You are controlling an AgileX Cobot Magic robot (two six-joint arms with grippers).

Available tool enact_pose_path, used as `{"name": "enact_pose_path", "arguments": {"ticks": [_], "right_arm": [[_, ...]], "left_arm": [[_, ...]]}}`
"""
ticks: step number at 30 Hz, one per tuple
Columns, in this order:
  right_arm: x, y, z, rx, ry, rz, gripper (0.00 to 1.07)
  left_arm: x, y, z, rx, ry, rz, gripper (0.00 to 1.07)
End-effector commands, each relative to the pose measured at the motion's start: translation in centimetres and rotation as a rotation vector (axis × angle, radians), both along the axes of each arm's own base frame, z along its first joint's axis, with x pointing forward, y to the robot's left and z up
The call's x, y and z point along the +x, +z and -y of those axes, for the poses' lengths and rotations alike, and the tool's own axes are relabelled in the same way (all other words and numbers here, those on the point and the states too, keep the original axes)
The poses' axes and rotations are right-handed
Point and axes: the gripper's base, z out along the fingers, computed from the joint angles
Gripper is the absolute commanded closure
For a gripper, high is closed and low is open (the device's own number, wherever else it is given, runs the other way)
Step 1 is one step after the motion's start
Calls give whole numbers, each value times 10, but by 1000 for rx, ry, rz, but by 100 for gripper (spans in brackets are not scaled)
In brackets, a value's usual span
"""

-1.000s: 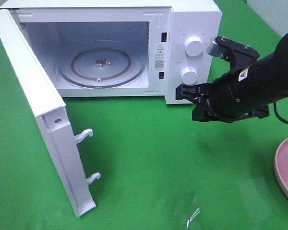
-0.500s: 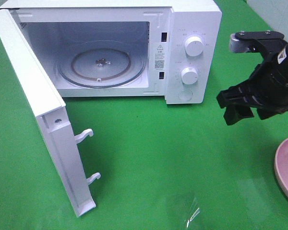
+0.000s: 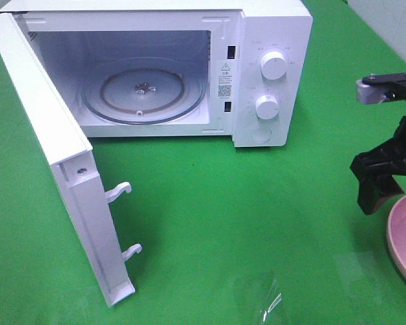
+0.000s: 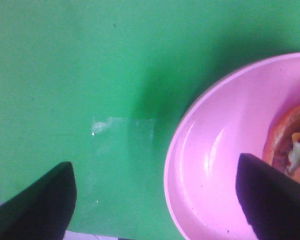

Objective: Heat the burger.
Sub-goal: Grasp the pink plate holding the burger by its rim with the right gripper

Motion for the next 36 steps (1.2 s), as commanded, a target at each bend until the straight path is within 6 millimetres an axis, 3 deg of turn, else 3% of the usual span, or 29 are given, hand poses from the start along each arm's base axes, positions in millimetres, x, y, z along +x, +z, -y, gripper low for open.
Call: {"name": "enact_pose_path", "arguments": {"ticks": [1,13,25,36], "right_arm": [[-9,-8,4,-18,9,-45,27],[-23,-33,9,-32,9,-33,29],[-23,-35,11,-54,-9,-15,31],[-29,-50,13,-35,-19,28,31]], "left_arm": [[-2,1,1,-4,1,32,6],[-2,1,1,-4,1,32,6],[-2,1,1,-4,1,32,6],[-2,1,1,-4,1,32,6]]}}
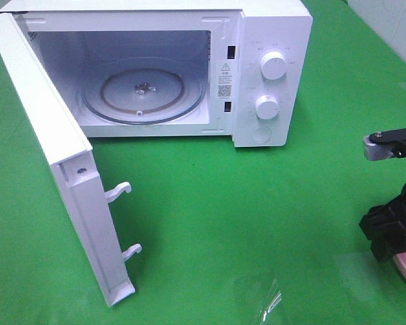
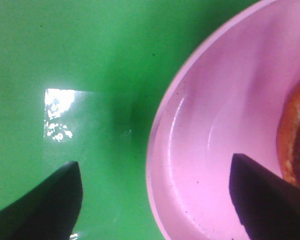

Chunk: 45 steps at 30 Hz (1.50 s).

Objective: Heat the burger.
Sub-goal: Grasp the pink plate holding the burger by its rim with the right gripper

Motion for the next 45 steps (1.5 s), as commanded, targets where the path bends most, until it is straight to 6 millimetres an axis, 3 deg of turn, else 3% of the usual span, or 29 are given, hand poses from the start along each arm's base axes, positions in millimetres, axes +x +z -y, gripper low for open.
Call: {"name": "enact_pose_path", "arguments": {"ticks": [1,6,19,40,45], "right_arm": [[0,-2,1,-1,-7,8,31],[2,-18,0,-7,-14,-40,31],[8,-38,0,-28,-14,-72,31],[13,-54,6,-38,-33,-85,31],[13,-54,6,-37,-44,-85,38]], "left_arm": [[-2,1,1,-4,1,32,6],[-2,1,1,-4,1,32,6],[-2,1,1,-4,1,32,6],[-2,1,1,-4,1,32,6],[-2,1,1,-4,1,32,6]]}}
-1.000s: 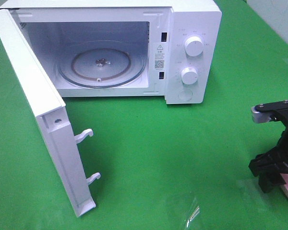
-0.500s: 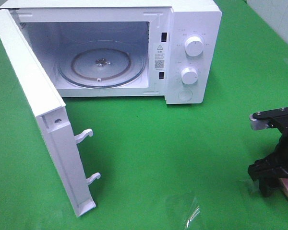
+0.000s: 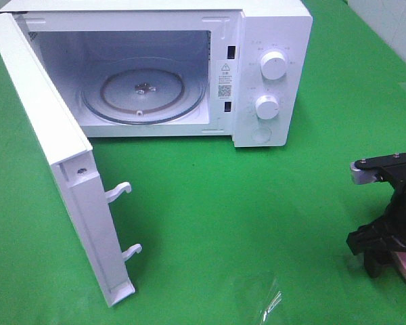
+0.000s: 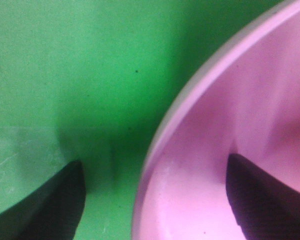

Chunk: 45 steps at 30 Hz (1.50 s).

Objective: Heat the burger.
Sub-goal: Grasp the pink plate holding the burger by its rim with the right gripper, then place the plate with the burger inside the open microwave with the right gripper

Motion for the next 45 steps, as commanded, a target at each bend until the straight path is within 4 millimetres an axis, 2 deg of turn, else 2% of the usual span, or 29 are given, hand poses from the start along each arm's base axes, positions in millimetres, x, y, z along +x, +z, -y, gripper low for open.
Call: {"name": "enact_pose_path", "arguments": {"ticks": [1,2,3,4,5,6,7,8,9,10,11,12,27,31,33,35,37,45], "right_arm": [[-1,-3,2,-5,-13,-9,46],[-1,-3,2,-5,-13,-9,46],[-1,-3,2,-5,-13,-9,56],[-1,-3,2,-5,-13,-9,56],[-1,-3,2,-5,-13,-9,68],[-1,-3,2,-5,-13,-9,68],[-1,-3,2,-5,-12,-8,73],[-1,-3,2,-7,-9,-8,87],[-1,-3,2,-7,-9,-8,87],[-1,-3,2,-14,2,-6,98],[-1,-3,2,-14,2,-6,98],[-1,-3,3,-15,3,-7,107],[-1,2,4,-42,-12,-30,107],[0,14,7,-65,-38,20,107],[-3,26,11,-100,-32,46,107],[-3,26,11,-100,-32,46,107],[-6,38,14,-125,-37,70,107],[-9,51,19,-159,-65,124,107]], "left_arm": [[-2,1,1,-4,1,32,6],[-2,1,1,-4,1,32,6],[-2,1,1,-4,1,32,6],[-2,1,1,-4,1,32,6],[-2,1,1,-4,1,32,6],[-2,1,1,-4,1,32,6],[-2,1,1,-4,1,32,6],[-2,1,1,-4,1,32,6],[-2,1,1,-4,1,32,6],[-2,1,1,-4,1,32,6],[-2,1,1,-4,1,32,6],[-2,1,1,-4,1,32,6],[-2,1,1,-4,1,32,6],[-2,1,1,-4,1,32,6],[-2,1,1,-4,1,32,6],[-2,1,1,-4,1,32,6],[-2,1,1,-4,1,32,6],[-2,1,1,-4,1,32,6]]}}
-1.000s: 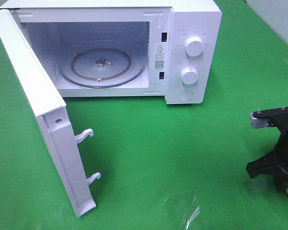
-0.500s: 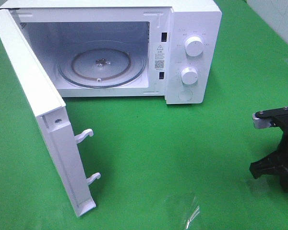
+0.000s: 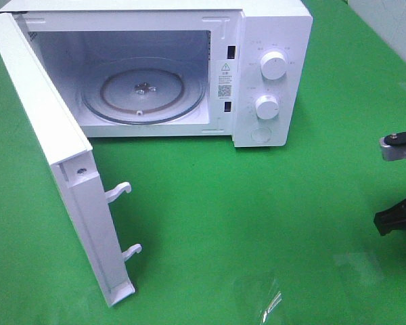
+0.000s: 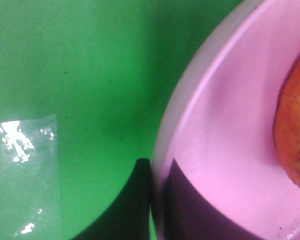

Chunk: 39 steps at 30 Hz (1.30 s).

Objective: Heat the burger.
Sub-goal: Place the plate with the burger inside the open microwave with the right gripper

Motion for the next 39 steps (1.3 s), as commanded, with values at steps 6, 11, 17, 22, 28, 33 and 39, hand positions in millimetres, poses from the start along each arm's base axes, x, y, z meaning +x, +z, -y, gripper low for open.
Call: {"name": "enact_pose_path", "arguments": {"ticks": [6,11,17,22,28,33,39], "right_arm": [[-4,14,7,-78,-6,37,107],[-9,17,-6,-129,71,20,107],[-11,18,-21,-156,132,30,107],[-15,18,-32,-177,190,19,107],[-21,20,-44,-223,253,8,107],[-27,21,-55,-253,309,3,107],[-36,21,-69,-285,381,-9,107]], "left_arm": [[-2,1,1,-4,1,32,6],[-2,1,1,-4,1,32,6],[-2,1,1,-4,1,32,6],[-2,1,1,-4,1,32,6],[-2,1,1,-4,1,32,6],[-2,1,1,-4,1,32,6],[-2,1,1,-4,1,32,6]]}}
